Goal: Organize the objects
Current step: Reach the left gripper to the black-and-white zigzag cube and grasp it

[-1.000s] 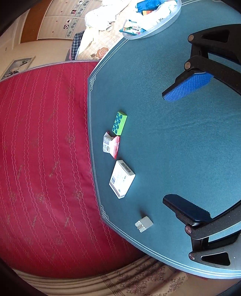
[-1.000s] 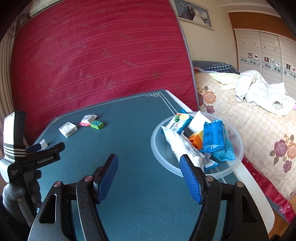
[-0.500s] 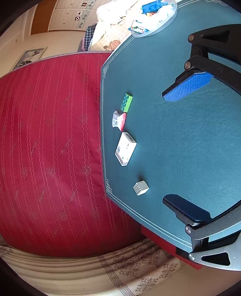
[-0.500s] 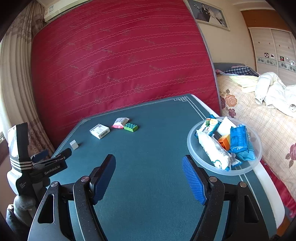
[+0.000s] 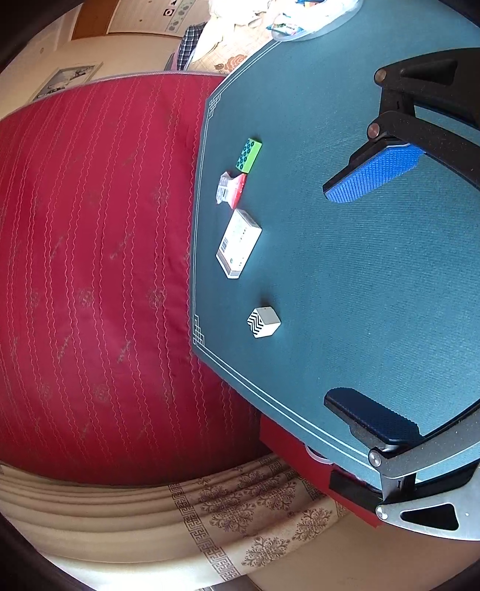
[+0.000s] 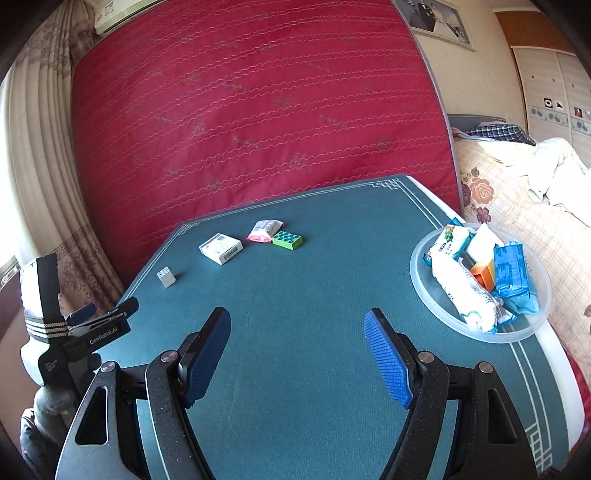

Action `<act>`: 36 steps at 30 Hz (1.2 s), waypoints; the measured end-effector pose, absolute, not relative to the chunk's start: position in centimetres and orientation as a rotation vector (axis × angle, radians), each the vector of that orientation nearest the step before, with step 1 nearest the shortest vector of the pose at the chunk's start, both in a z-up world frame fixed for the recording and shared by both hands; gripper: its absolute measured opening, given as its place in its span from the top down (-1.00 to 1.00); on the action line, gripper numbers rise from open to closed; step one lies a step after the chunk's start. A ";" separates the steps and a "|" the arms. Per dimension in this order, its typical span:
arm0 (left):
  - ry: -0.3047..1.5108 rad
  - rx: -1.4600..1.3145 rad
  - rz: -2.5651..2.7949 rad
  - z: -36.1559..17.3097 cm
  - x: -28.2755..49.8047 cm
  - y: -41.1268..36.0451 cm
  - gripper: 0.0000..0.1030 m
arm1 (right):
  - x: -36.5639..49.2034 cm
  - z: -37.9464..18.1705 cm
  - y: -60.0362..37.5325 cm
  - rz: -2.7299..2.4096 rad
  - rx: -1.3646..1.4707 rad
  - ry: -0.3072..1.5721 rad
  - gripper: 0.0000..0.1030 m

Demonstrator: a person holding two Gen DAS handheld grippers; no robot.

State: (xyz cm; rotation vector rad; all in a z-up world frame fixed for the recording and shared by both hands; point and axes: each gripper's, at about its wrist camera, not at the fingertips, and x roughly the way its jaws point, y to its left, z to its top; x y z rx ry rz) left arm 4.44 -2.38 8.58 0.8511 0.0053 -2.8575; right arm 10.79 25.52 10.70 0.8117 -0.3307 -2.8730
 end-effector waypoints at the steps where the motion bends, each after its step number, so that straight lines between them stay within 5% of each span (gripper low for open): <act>1: 0.012 0.851 -2.850 8.5 4.4 -2.7 -0.99 | 10.5 10.8 25.5 -2.870 0.812 -0.335 -0.48; 16: 0.030 0.915 -2.683 7.3 1.8 -9.0 -0.99 | 2.2 10.0 23.2 -2.768 0.874 -0.374 -0.52; 36: -0.054 1.011 -2.656 5.9 -12.2 -8.1 -0.99 | -7.4 9.1 24.0 -2.769 0.941 -0.416 -0.52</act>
